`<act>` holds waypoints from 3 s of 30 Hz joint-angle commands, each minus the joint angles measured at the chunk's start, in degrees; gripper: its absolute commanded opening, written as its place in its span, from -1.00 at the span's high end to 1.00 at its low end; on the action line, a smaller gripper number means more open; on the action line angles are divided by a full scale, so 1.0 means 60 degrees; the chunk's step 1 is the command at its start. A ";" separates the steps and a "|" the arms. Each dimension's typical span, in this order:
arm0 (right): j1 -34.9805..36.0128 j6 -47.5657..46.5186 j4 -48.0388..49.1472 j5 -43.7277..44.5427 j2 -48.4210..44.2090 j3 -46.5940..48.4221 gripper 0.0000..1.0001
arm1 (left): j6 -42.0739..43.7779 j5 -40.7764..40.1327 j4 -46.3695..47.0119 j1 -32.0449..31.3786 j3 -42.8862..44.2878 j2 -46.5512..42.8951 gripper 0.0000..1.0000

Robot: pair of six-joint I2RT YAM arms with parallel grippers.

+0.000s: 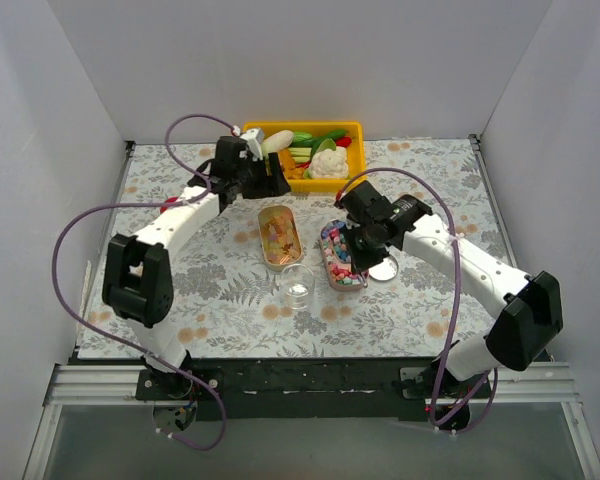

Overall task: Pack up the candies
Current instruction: Scoop the fake candies from the storage box, then place the fake candies in the packing bottle.

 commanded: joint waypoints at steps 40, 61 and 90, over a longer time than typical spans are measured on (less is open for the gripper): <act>0.2089 0.0740 -0.3401 -0.4463 0.2217 0.2565 0.97 | -0.0303 -0.0024 0.0163 0.0202 -0.4204 -0.3830 -0.50; 0.1152 0.0578 -0.3430 -0.6982 0.2613 0.2140 0.97 | -0.0376 -0.0141 0.0324 0.0202 -0.4248 -0.3903 -0.50; 0.0199 0.1603 -0.3445 -1.0088 0.3185 0.2331 0.97 | -0.0391 -0.0435 0.0427 0.0202 -0.4365 -0.4079 -0.51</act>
